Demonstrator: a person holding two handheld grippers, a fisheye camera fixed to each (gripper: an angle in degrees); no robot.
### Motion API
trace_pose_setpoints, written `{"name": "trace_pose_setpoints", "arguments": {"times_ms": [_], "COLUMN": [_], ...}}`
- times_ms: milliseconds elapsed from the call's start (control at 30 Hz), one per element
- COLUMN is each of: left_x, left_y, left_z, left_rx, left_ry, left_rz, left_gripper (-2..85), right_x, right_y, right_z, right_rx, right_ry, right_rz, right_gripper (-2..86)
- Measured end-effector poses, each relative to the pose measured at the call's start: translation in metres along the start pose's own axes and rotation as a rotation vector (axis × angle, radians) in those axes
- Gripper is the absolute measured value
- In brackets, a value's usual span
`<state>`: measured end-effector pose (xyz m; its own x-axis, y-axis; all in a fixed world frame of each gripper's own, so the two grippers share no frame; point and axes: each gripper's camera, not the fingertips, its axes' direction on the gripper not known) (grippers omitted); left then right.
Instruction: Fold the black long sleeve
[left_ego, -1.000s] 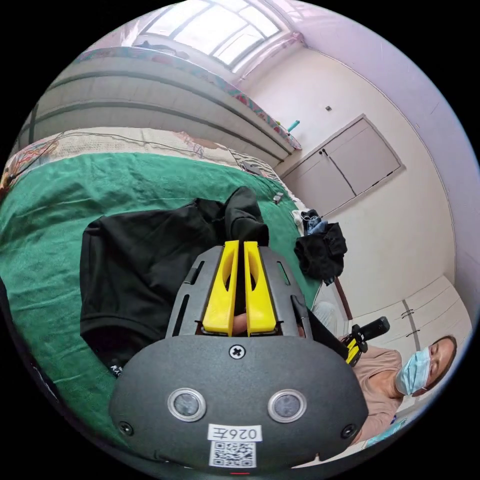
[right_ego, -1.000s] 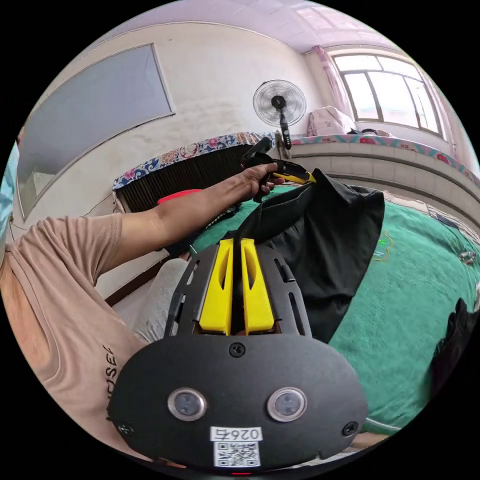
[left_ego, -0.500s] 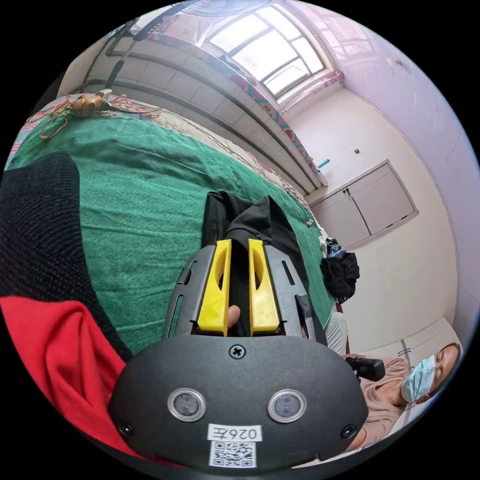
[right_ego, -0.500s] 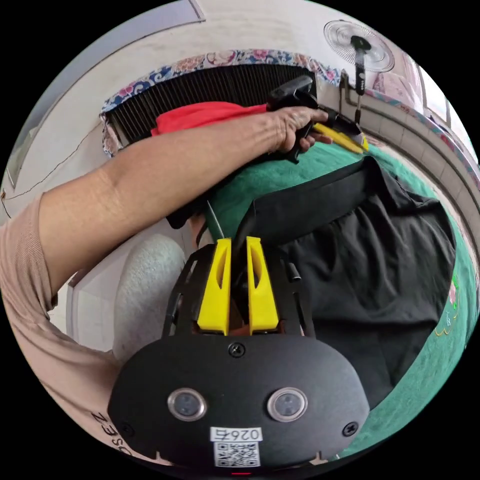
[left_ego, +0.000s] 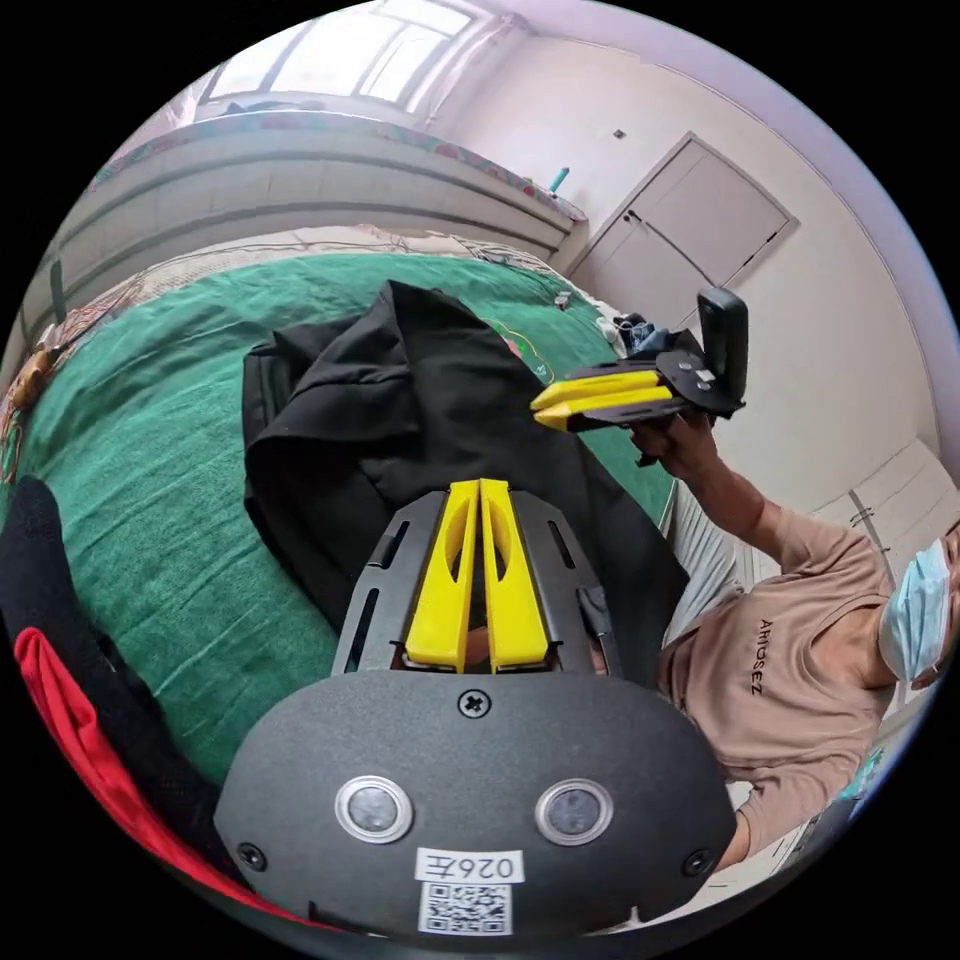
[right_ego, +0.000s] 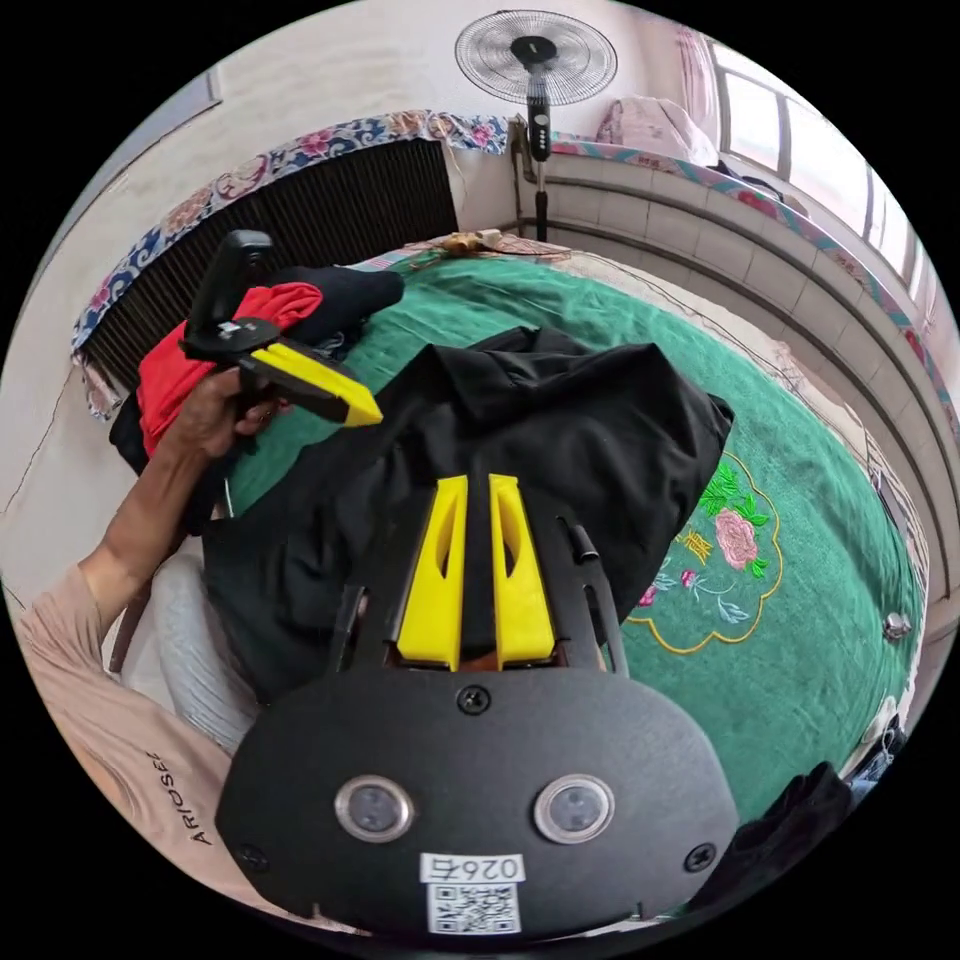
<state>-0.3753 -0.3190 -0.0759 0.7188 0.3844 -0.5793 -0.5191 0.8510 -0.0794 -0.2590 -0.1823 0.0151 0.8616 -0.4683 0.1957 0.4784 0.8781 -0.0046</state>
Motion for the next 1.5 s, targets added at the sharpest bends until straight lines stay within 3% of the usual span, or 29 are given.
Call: {"name": "trace_pose_setpoints", "arguments": {"times_ms": [167,267,333,433,500,567,733,800,833,933,1133,1200,1233,1267,1300,1400,1500], "left_x": [-0.037,-0.068,-0.09,-0.114,-0.104,-0.084,-0.046,-0.06,-0.064,-0.064,0.001,0.004,-0.002,-0.024,-0.049,-0.081,-0.057], "left_y": [-0.038,-0.052,-0.052,-0.027,0.0,0.013,0.016,0.007,0.008,0.025,0.014,-0.009,-0.013,-0.015,-0.007,0.034,0.075], "left_z": [0.027,0.011,-0.017,-0.073,-0.097,-0.096,-0.048,-0.018,-0.015,-0.045,-0.048,-0.024,-0.016,-0.001,0.008,-0.027,-0.05], "left_rx": [-0.167,-0.166,-0.067,0.224,0.393,0.418,0.25,-0.016,-0.051,0.119,0.323,0.197,0.13,-0.016,-0.117,0.072,0.202], "left_ry": [0.017,0.002,-0.064,-0.091,-0.09,-0.116,-0.157,-0.454,-0.46,-0.35,-0.161,-0.289,-0.385,-0.596,-0.607,-0.37,-0.451], "left_rz": [-0.006,-0.055,-0.134,-0.284,-0.269,-0.193,-0.024,-0.118,-0.123,-0.231,0.043,0.096,0.084,0.003,-0.047,-0.269,-0.267], "left_gripper": [-1.0,-0.9,-0.9,-0.9,-1.0,-1.0,-1.0,-1.0,-1.0,-0.9,-1.0,-1.0,-1.0,-1.0,-1.0,-0.9,-1.0], "right_x": [0.049,0.068,0.083,0.122,0.153,0.167,0.189,0.224,0.236,0.281,0.3,0.312,0.312,0.311,0.312,0.323,0.322], "right_y": [-0.076,-0.123,-0.15,-0.189,-0.203,-0.197,-0.137,-0.119,-0.117,-0.106,-0.087,-0.094,-0.097,-0.102,-0.105,-0.099,-0.069], "right_z": [0.055,0.077,0.076,0.065,0.05,0.035,0.024,0.042,0.046,0.036,0.018,0.042,0.049,0.051,0.047,0.042,0.021], "right_rx": [-0.126,-0.163,-0.112,0.018,0.063,0.099,0.106,0.02,-0.008,0.062,0.155,0.08,0.045,0.032,0.047,0.063,0.182], "right_ry": [-0.019,-0.084,-0.104,-0.087,-0.034,-0.073,0.003,0.12,0.119,-0.076,-0.045,-0.223,-0.231,-0.171,-0.113,-0.145,-0.092], "right_rz": [0.024,0.019,0.042,0.131,0.211,0.206,0.176,0.259,0.276,0.42,0.491,0.487,0.475,0.46,0.427,0.456,0.524], "right_gripper": [-0.7,-0.9,-0.9,-0.9,-0.9,-0.9,-0.9,-0.8,-0.8,-0.5,8.3,9.0,7.9,4.5,2.4,1.4,2.1]}}
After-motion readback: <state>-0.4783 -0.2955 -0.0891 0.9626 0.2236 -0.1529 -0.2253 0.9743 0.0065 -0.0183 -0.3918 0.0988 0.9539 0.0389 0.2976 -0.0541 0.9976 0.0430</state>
